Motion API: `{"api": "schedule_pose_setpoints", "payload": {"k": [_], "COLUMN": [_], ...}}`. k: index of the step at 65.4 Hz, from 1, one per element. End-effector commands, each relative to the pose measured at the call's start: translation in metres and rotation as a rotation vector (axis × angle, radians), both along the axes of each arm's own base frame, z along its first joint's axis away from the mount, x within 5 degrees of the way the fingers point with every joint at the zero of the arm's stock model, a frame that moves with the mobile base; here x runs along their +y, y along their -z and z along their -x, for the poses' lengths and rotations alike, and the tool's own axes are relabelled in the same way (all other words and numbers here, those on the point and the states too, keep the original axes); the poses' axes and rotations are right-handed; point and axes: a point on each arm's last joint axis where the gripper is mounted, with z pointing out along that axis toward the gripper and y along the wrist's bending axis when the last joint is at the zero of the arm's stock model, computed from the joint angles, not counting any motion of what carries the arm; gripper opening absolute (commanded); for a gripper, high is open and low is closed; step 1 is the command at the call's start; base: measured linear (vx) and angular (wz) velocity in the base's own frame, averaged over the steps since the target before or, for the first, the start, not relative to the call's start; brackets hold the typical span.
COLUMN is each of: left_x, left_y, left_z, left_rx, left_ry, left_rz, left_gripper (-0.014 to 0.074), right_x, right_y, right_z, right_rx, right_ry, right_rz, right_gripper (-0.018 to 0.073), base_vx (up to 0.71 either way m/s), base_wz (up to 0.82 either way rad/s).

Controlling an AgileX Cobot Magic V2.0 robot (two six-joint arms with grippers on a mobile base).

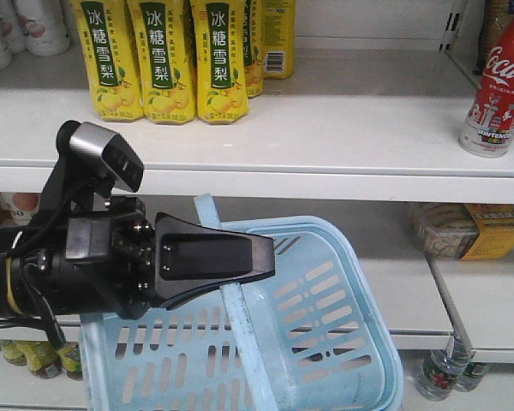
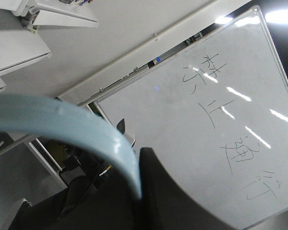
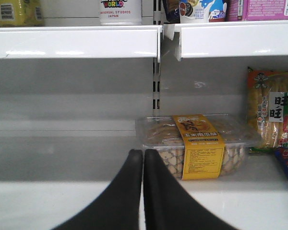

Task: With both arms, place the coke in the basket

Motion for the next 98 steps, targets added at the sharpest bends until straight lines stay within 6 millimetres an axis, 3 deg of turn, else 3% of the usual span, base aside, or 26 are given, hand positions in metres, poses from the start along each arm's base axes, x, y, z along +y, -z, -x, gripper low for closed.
{"api": "schedule_pose_setpoints", "payload": {"k": [1,84,89,98], "left_x": [0.005,0.005,0.005,0.005], "left_y": [-0.029,-0.029,-0.029,-0.029], "left_z": [0.018,0.018,0.018,0.018], "left_rx": [-0.049,-0.049,-0.049,-0.049], "left_ry": [0.140,0.140,0.140,0.140], "left_rz": [0.193,0.193,0.193,0.193], "left_gripper": [-0.0006,-0.0006,-0.0006,-0.0006], "right_x": [0.001,0.001,0.002,0.002], "right_y": [-0.005,-0.005,-0.008,-0.021], "right_z": [0.001,0.001,0.001,0.003], "right_rx": [-0.074,-0.080,-0.115,-0.256], "right_ry": [-0.012,-0.013,-0.023,-0.064], "right_rz": [0.013,0.013,-0.069,-0.413], "right_gripper": [-0.0005,-0.0005,-0.0005,-0.0005], "base_vx": [0.08,0.03,0.00,0.00], "base_wz": [-0.05,-0.02,0.00,0.00]}}
